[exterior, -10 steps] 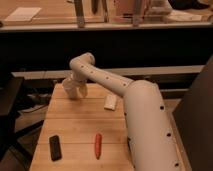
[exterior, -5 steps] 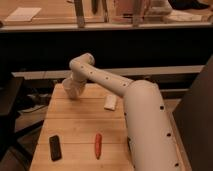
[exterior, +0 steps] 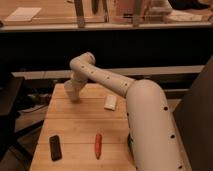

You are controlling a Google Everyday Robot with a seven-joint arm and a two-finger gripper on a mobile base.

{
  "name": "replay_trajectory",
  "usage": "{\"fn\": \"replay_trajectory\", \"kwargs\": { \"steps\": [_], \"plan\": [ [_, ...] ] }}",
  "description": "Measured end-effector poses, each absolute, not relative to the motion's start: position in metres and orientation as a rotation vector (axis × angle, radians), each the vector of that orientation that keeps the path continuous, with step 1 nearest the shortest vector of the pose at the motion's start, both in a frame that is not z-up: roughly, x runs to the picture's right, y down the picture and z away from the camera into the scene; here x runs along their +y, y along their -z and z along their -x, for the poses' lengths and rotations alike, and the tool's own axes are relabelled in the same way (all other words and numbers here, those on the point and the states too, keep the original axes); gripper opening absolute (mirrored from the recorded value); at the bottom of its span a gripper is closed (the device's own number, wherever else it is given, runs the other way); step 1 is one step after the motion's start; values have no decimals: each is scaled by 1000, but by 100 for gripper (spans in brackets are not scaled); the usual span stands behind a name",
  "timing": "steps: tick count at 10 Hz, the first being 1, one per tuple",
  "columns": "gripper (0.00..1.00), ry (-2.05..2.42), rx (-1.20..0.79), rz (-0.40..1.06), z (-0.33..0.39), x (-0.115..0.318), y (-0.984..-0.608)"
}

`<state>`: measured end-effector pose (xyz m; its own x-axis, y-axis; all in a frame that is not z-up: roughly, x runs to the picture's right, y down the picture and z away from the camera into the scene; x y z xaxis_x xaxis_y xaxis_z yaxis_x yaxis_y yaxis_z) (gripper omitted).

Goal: Place the ceramic cup in the ceramic bowl

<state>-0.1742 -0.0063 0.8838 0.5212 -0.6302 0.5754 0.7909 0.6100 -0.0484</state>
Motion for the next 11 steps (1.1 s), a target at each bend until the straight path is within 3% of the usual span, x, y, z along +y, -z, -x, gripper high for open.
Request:
{"fn": "replay_trajectory", "kwargs": {
  "steps": [11],
  "plan": [
    [2,780,-511,318,60,-34,-854]
  ]
}}
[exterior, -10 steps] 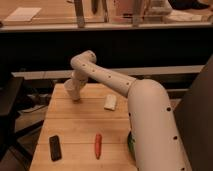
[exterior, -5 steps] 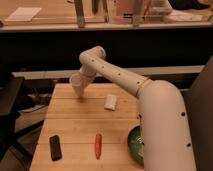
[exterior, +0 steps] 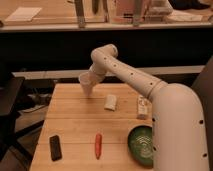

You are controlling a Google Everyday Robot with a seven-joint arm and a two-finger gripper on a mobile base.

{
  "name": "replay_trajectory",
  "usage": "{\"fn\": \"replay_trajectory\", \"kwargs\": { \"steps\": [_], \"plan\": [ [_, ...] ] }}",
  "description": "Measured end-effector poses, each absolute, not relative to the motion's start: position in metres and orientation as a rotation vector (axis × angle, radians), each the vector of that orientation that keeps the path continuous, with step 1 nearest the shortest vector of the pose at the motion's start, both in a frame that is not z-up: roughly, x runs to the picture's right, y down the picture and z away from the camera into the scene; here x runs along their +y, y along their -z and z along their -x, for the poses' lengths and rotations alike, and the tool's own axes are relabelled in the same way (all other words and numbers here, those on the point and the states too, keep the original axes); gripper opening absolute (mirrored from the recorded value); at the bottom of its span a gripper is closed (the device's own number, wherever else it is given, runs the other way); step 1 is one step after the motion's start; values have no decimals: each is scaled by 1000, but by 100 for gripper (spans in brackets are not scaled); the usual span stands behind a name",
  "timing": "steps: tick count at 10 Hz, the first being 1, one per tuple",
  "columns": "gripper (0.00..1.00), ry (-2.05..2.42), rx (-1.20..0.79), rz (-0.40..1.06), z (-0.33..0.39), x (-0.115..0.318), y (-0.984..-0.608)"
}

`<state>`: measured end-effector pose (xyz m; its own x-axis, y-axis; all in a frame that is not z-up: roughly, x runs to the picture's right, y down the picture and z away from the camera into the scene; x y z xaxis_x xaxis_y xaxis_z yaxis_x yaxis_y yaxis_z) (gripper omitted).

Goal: Place the ceramic cup in the ceramic bowl

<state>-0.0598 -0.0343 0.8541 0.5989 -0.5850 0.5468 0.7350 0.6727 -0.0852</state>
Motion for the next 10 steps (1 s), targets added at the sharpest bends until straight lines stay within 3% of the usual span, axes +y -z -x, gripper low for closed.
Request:
{"fn": "replay_trajectory", "kwargs": {
  "steps": [10],
  "plan": [
    [2,692,-495,353,-18,-24,-825]
  ]
}}
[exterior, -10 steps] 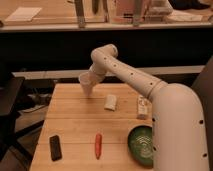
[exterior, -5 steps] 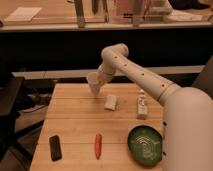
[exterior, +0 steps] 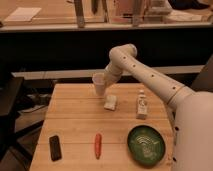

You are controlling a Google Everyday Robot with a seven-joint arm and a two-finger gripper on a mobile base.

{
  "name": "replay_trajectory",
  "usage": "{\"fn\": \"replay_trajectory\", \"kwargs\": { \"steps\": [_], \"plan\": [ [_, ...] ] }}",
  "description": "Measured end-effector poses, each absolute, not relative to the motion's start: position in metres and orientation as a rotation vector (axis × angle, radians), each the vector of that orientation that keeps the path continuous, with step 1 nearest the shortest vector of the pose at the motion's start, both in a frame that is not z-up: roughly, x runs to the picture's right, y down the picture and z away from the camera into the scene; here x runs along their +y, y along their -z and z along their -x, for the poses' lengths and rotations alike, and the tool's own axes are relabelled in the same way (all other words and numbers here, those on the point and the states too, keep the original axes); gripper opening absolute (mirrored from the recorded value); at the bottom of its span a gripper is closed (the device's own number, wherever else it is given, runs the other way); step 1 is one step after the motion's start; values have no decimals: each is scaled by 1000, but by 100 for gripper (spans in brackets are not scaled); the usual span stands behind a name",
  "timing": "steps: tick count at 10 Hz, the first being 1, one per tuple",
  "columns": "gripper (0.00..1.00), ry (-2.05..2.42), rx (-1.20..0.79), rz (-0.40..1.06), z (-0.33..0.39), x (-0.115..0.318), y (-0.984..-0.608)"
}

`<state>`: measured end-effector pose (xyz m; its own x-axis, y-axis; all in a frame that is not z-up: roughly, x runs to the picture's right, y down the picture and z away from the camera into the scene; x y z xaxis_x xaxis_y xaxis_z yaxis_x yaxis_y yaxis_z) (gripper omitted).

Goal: Place the ceramic cup in the ceramic bowl

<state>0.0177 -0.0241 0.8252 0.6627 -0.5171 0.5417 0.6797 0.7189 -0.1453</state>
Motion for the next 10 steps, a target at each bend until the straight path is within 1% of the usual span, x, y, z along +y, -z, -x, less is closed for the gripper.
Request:
{"fn": "replay_trajectory", "kwargs": {
  "steps": [10],
  "plan": [
    [2,618,-497,375,-84,14,-785]
  ]
}}
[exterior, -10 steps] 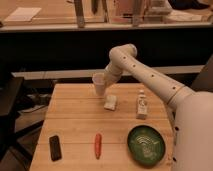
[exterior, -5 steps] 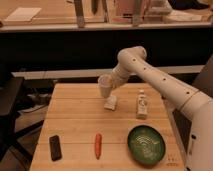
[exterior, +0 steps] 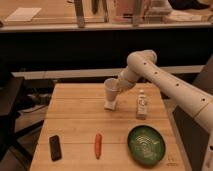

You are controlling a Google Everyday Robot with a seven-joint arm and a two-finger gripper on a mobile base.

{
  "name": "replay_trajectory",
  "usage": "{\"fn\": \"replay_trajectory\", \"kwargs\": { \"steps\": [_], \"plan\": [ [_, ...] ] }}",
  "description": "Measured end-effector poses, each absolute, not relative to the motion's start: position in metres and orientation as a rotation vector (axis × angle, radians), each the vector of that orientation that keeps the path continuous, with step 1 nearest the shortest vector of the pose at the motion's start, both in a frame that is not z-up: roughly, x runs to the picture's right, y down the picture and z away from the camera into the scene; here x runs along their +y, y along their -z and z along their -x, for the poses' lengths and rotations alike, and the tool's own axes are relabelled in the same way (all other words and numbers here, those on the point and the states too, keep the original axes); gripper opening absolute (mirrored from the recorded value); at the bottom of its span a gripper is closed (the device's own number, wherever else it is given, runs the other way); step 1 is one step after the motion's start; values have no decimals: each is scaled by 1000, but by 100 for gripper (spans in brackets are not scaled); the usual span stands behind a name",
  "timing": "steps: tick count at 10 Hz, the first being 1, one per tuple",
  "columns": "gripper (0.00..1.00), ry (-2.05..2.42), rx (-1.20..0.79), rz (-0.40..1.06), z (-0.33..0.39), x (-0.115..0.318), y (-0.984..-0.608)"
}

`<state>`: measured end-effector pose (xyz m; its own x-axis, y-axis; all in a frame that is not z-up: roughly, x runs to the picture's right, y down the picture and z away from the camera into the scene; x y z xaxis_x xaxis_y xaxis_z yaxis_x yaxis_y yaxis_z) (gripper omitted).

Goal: Place the ceramic cup in the ceramic bowl

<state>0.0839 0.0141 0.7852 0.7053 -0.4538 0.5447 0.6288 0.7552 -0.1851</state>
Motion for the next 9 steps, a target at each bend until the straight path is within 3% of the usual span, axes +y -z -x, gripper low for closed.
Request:
{"fn": "replay_trajectory", "kwargs": {
  "steps": [9],
  "plan": [
    [2,573,-528,386,-108,57,-748]
  ]
}}
